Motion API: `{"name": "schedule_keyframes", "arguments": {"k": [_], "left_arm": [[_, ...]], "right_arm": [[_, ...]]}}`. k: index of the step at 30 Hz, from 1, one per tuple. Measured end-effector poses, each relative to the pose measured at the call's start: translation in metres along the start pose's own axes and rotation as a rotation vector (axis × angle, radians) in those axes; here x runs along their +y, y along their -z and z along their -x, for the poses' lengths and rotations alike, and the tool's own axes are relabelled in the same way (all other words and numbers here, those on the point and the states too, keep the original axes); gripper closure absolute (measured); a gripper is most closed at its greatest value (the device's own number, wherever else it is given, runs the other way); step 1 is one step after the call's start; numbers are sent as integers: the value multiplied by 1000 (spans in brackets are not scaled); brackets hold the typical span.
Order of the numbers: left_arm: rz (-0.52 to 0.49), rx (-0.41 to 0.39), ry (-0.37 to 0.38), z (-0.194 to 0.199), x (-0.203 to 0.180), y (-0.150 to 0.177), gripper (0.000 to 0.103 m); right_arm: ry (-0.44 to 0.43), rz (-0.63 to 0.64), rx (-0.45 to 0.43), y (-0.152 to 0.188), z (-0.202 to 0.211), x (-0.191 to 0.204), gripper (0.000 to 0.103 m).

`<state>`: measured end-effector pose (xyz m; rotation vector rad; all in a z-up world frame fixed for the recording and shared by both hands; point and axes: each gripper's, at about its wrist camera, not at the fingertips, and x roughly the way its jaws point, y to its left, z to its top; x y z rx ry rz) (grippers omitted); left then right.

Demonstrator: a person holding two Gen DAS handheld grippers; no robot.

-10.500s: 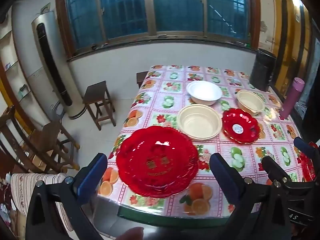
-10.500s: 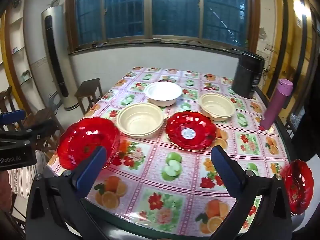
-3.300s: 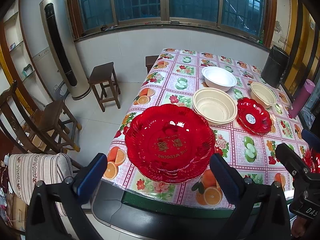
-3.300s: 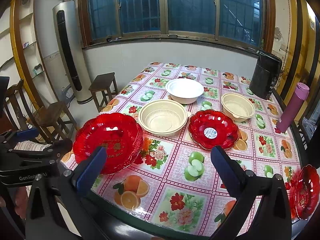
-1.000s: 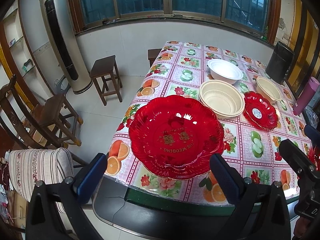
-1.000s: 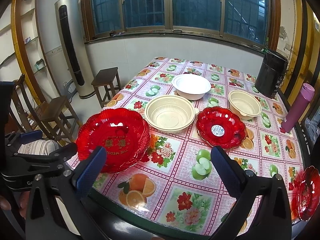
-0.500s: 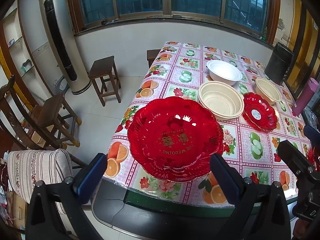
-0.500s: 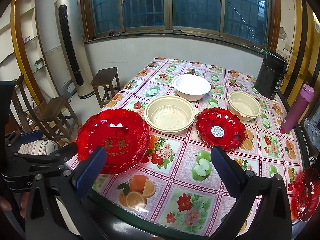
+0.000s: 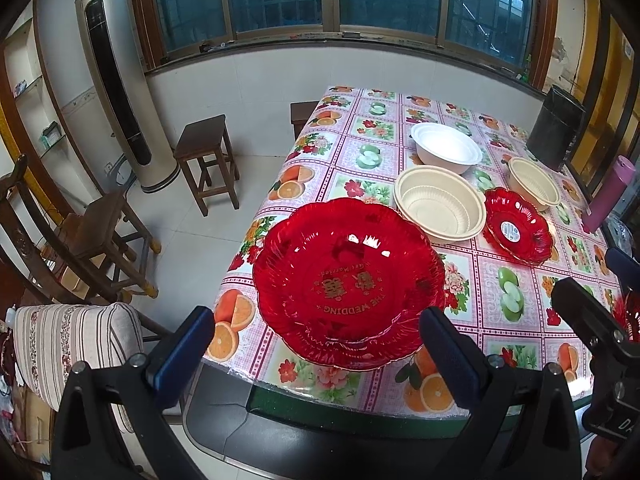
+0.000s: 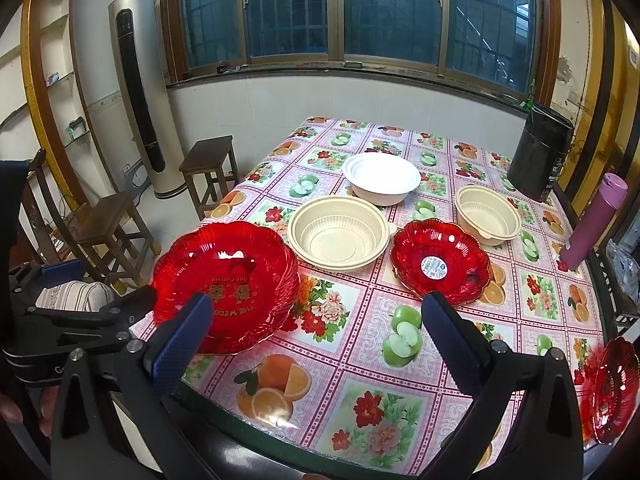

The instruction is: Organize plates and bowls

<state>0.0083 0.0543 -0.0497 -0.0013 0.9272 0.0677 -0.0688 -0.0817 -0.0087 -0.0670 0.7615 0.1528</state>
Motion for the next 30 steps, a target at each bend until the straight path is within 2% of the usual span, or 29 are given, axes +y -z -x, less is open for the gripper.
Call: {"name": "schedule_keyframes", "arguments": {"k": [21, 23, 25, 28, 30], "left_arm": [[11, 20, -7, -14, 8, 3, 0], [25, 64, -5, -27, 13, 6, 0], [68, 141, -23, -47, 25, 11, 0], [133, 212, -96, -70, 48, 21, 0], [133, 236, -132, -81, 55, 23, 2]], "right_arm": [[-5, 20, 22, -5, -13, 9, 0], [-2, 22, 31, -5, -20, 10, 0], [4, 18, 69, -3, -35, 9, 0], [-15, -25, 127, -1, -61, 7, 2], [-20, -47, 180, 1, -83, 8, 9]]}}
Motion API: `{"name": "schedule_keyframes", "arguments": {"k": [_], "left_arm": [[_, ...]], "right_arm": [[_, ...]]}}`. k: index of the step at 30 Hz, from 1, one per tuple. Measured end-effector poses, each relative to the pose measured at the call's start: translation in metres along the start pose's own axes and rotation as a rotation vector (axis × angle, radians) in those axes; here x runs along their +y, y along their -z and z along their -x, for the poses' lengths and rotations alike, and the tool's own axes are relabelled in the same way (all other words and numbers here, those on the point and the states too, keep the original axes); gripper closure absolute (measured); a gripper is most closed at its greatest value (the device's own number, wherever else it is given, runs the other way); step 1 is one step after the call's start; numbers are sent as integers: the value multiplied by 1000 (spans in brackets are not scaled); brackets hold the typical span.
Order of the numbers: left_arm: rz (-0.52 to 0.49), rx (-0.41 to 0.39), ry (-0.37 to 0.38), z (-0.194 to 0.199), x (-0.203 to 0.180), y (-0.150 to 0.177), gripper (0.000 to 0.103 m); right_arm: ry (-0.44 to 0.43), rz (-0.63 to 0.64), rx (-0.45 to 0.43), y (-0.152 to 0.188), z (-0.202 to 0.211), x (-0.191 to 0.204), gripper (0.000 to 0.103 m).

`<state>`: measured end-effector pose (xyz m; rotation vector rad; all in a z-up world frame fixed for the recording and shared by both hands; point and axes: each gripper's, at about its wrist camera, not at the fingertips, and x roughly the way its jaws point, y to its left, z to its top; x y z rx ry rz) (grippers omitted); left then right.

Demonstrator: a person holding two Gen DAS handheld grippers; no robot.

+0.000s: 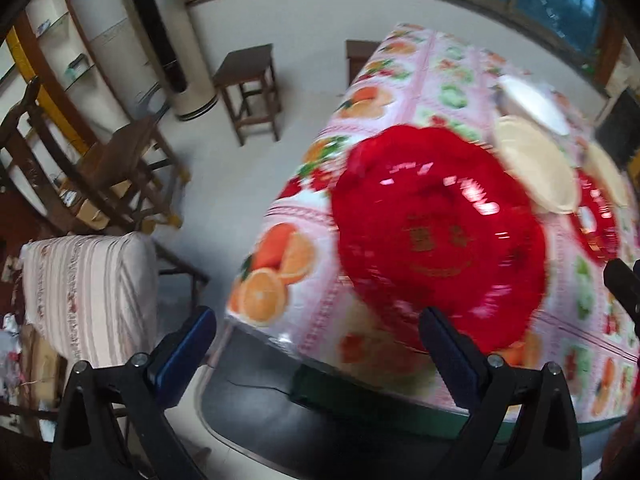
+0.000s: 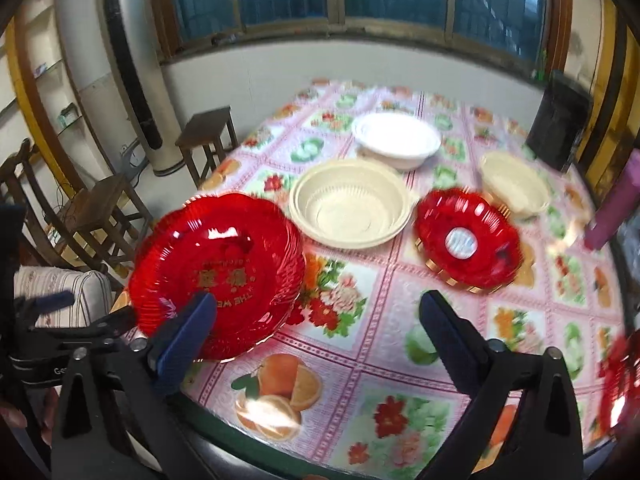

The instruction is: Organize plates and bowls

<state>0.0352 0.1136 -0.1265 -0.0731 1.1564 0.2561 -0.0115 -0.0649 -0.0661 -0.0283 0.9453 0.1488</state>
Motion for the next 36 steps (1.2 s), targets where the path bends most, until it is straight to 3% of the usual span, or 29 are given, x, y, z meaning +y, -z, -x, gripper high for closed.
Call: {"name": "schedule_keyframes", "arguments": {"k": [3, 8, 11, 16, 19, 21, 22, 26, 30, 36], "left_arm": [[-16, 41, -46, -16, -3, -5, 2], [52, 115, -54, -44, -10, -12, 3], [47, 152, -46, -60, -20, -13, 9], [-4, 129, -27, -61, -42, -22, 24], [-55, 111, -11, -55, -56, -27, 45], [-94, 101, -15, -53, -65, -28, 48], [-94, 99, -12, -53, -66, -29, 48], [-122, 78, -15, -52, -63, -30, 61], [-146, 108, -3, -49, -56, -18, 62], [-180, 169, 10, -29, -35, 29, 58]], "right_arm": [[18, -10, 59, 0, -27, 2, 14], [41, -27, 133, 3, -60, 3, 17], [35, -27, 182, 3, -77, 7, 21], [28, -18, 278, 6, -101, 16, 45], [-25, -45, 294, 7, -106, 18, 59], [-35, -23, 291, 7, -104, 24, 79], [-22, 0, 284, 7, -102, 28, 82], [-30, -20, 280, 11, -97, 23, 83], [-72, -51, 324, 21, -89, 19, 85], [-172, -36, 436, 59, -60, 23, 86]]}}
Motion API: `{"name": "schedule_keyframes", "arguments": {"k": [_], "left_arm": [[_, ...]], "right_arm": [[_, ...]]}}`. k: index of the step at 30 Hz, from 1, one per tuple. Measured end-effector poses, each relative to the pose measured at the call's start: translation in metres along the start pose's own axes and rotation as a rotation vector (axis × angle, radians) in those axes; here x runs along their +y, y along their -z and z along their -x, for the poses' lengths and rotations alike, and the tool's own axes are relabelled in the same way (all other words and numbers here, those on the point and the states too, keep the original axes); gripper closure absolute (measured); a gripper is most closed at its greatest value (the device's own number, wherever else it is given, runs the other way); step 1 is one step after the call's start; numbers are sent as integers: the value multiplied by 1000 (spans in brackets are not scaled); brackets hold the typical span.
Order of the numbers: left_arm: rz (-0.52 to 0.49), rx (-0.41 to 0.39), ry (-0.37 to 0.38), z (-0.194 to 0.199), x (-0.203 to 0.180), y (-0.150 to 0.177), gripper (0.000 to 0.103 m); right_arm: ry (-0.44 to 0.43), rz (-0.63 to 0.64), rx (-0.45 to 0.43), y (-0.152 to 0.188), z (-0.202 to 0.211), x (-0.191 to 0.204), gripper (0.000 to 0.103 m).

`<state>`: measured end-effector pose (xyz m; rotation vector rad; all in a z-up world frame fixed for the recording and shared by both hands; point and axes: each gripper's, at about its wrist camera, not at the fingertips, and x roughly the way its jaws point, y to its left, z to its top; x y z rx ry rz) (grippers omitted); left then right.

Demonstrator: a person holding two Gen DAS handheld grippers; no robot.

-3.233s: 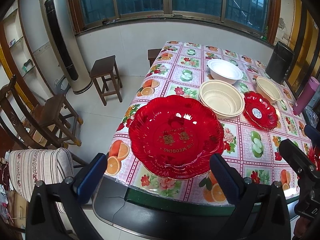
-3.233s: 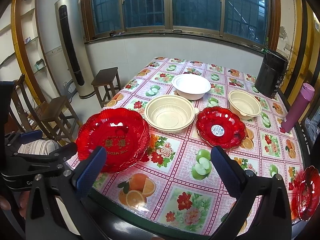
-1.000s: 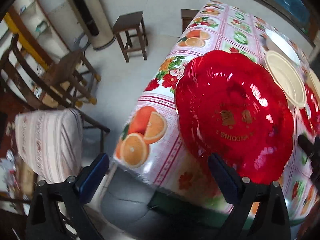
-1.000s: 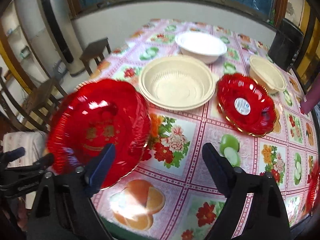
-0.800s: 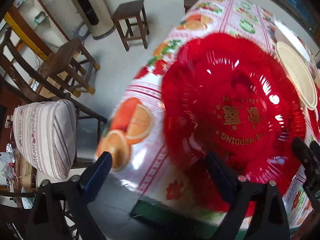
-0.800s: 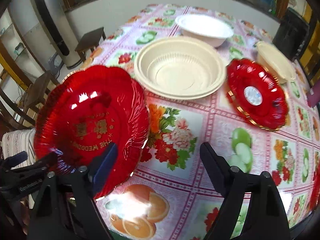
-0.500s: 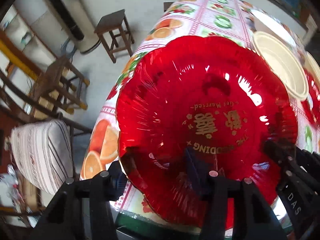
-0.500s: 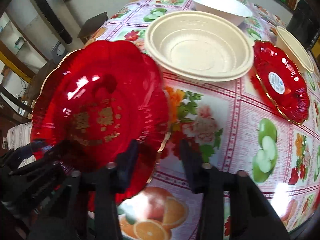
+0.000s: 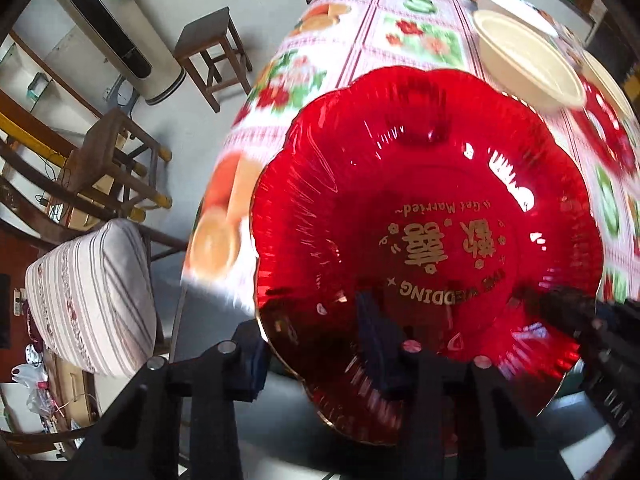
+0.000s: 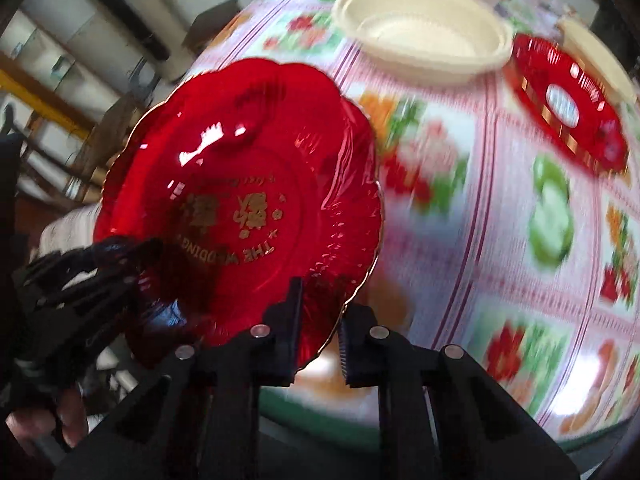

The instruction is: Organize plates and bowls

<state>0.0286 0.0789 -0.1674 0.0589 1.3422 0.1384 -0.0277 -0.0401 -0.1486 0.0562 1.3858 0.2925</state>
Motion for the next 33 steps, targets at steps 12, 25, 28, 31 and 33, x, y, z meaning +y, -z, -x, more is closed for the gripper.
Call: {"name": "schedule_keyframes", "arguments": {"k": [12, 25, 28, 31, 33], "left_arm": [[-56, -464, -77, 141, -19, -9, 10], [-294, -214, 199, 96, -262, -197, 7], [-342, -173, 193, 70, -294, -225, 7], [-380, -102, 236, 48, -313, -242, 7], [-427, -78, 244, 40, -323, -247, 7]], "right_arm": [[-86, -268, -319, 37, 110, -132, 59], [-63, -566, -323, -30, 120, -281, 57], [-87, -572, -303, -40, 116, -301, 57], [-110, -569, -284, -57, 104, -315, 57], [-121, -567, -278, -63, 99, -322, 57]]}}
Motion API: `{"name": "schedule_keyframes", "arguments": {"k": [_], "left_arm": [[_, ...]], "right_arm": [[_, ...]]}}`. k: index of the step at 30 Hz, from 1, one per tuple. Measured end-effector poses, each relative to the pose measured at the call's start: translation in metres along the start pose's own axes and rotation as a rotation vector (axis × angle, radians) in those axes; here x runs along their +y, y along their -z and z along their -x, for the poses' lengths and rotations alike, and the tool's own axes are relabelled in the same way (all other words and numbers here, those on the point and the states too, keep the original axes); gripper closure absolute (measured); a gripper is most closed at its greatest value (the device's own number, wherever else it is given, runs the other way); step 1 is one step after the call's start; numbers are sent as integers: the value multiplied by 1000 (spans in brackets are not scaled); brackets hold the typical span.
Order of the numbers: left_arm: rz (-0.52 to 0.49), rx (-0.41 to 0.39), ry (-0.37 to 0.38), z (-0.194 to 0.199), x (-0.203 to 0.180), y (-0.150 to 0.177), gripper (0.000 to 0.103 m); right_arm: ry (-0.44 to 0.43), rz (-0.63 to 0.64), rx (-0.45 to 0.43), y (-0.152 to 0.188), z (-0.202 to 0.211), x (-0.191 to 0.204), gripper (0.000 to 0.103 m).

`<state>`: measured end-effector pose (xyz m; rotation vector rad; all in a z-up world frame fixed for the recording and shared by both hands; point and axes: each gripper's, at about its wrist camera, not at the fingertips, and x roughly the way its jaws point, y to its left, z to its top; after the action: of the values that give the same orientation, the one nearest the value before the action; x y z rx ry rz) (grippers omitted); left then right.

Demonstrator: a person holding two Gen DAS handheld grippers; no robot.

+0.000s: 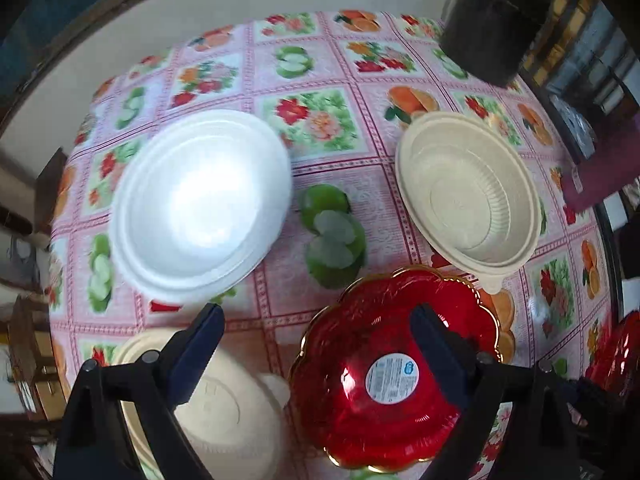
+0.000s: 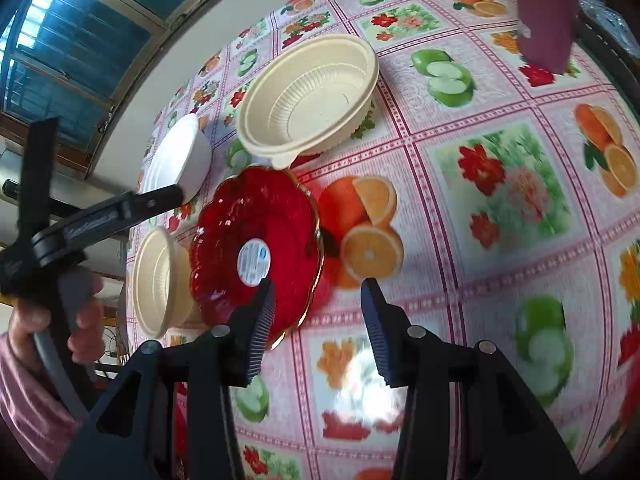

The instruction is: Organize plates and bowls

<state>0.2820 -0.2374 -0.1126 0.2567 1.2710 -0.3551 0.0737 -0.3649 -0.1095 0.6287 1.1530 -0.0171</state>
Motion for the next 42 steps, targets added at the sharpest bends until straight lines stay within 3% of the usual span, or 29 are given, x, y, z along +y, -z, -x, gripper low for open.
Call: {"name": "schedule_keyframes", "arguments": {"k": [7, 9, 18, 19, 21, 23, 26, 30, 37, 42], "left_arm": [[-113, 92, 10, -28, -12, -3, 9], [-134, 122, 1, -38, -15, -2, 15], [-150, 196, 70, -50, -21, 16, 41], [-140, 192, 82, -49, -21, 18, 42], [-145, 182, 84, -46, -24, 22, 47], [-151, 179, 85, -42, -26, 27, 53], [-149, 188, 94, -38, -26, 37, 67], [-178, 196, 113, -24, -37, 64, 78], [-211, 183, 113, 1, -72, 135, 78], [-198, 157, 105, 23, -79, 197, 78]], "right_arm": [[5, -7, 83, -17, -37, -1, 57], [26, -11, 115, -19, -48, 0, 57], [66, 70, 94, -27, -59, 20, 56], [81, 82, 94, -28, -62, 22, 57], [103, 104, 100, -28, -66, 25, 77], [119, 115, 102, -30, -69, 25, 88], [114, 86, 87, -30, -66, 17, 88], [112, 60, 85, -20, -51, -1, 87], [123, 29, 84, 15, -23, -28, 87], [129, -1, 87, 63, -7, -39, 85]]}}
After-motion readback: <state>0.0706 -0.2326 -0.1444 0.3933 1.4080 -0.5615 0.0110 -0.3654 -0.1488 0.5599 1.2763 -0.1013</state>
